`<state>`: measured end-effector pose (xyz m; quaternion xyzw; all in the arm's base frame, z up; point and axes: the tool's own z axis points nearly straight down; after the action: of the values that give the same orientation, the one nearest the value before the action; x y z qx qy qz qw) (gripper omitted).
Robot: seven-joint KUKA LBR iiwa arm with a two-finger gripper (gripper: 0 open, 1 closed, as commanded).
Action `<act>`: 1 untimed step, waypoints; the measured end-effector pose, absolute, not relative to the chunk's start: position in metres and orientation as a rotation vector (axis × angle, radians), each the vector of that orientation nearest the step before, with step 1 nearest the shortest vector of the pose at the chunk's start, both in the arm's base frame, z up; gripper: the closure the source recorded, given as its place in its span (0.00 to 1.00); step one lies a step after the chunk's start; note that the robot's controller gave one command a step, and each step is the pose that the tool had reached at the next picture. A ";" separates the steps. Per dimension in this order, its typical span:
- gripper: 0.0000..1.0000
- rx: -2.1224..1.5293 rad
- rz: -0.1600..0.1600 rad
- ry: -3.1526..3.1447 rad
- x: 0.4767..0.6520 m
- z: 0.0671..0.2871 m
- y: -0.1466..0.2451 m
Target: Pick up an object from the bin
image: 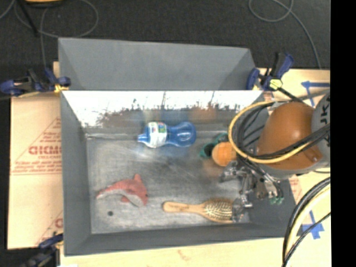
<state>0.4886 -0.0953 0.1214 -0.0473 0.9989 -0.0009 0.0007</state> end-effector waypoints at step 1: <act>0.00 -0.150 -0.004 3.137 0.489 0.121 -0.095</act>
Offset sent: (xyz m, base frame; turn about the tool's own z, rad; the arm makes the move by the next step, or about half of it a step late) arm -0.0171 0.0236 -0.0514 -0.1894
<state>0.4887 -0.0955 0.1215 -0.0477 0.9989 -0.0011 0.0007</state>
